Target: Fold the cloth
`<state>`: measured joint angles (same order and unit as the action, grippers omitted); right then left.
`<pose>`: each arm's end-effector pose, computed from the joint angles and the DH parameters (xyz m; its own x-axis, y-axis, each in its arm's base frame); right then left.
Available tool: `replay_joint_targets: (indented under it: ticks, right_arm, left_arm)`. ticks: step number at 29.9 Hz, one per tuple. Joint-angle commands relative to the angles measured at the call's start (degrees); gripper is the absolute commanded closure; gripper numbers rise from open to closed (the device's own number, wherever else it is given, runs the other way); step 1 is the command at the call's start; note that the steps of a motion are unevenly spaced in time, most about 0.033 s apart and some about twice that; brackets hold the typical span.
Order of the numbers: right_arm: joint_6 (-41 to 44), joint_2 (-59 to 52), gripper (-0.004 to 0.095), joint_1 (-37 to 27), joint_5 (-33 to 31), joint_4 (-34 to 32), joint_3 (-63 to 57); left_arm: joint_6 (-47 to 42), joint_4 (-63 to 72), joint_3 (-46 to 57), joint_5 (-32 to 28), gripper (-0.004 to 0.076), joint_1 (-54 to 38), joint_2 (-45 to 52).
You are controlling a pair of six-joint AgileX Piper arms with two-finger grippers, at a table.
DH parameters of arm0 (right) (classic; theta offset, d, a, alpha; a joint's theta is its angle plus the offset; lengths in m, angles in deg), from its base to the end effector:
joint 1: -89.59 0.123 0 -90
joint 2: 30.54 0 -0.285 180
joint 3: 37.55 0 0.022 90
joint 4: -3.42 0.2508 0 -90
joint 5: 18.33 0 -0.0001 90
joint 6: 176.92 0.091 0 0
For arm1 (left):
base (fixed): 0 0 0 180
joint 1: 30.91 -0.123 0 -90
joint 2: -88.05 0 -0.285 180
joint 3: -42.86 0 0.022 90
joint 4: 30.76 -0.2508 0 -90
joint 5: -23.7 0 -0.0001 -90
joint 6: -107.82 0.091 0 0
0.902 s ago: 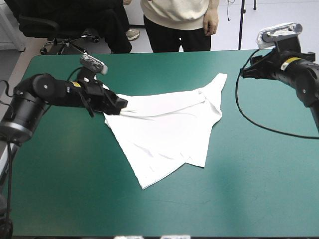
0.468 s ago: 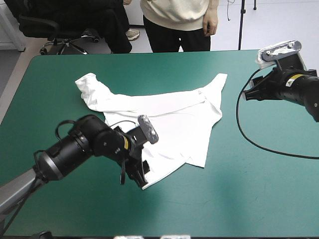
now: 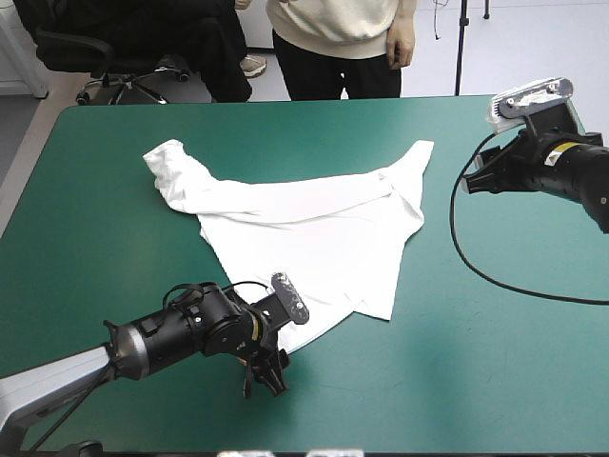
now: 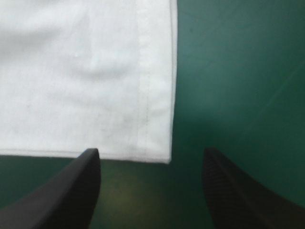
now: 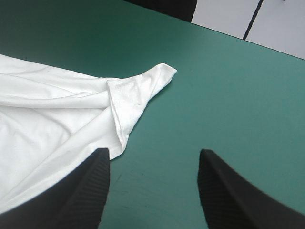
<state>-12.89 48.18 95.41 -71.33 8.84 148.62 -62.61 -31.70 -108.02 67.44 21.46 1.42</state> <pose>0.2488 0.0323 0.4460 -0.5269 -0.2741 -0.8045 -0.2851 0.9487 -0.1365 0.1538 -0.1978 0.2331 -0.4222 0.8391 -0.3430 0.8786 0.4719 0.0728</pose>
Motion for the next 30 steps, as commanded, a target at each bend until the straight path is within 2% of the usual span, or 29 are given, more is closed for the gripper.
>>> replay_joint_targets:
  ticks: [1,8,10,12,15,16,24,30]
  right_arm:
    - [-0.71,-1.66,0.0394,-0.49,3.30,1.17,1.55]
    - [-1.10,-1.66,0.0395,-0.49,2.96,1.25,1.55]
    - [-1.67,-1.66,0.0395,-0.49,2.82,1.05,1.55]
    - [-2.38,-1.66,0.0395,-0.49,2.83,1.33,1.55]
    - [-2.43,-1.56,0.0394,-0.49,2.83,1.33,1.55]
    - [-2.55,-1.45,0.0395,-0.49,2.83,1.33,1.55]
    - [-2.69,2.68,0.0395,-0.49,1.15,3.67,1.55]
    - [-8.45,12.17,0.0379,-0.49,2.95,8.79,1.55]
  left_arm:
    - [-0.72,-0.47,-1.05,-3.78,0.0278,0.19,-1.75]
    - [-2.20,-4.07,-1.05,-3.94,0.0279,0.19,-11.07]
    - [-4.18,-5.85,-1.05,-3.52,0.0311,0.19,-12.77]
    - [-6.57,-6.06,-1.05,-3.26,0.0410,0.19,-13.67]
    - [-9.13,-5.55,-1.05,-3.21,0.0682,0.19,-13.70]
    - [-9.57,-5.56,-1.05,-3.44,0.0738,0.19,-13.70]
    - [-13.09,-6.52,-1.05,-4.72,0.0741,-3.08,-13.70]
    - [-12.52,-5.58,-1.05,-4.09,0.0741,-4.46,-13.70]
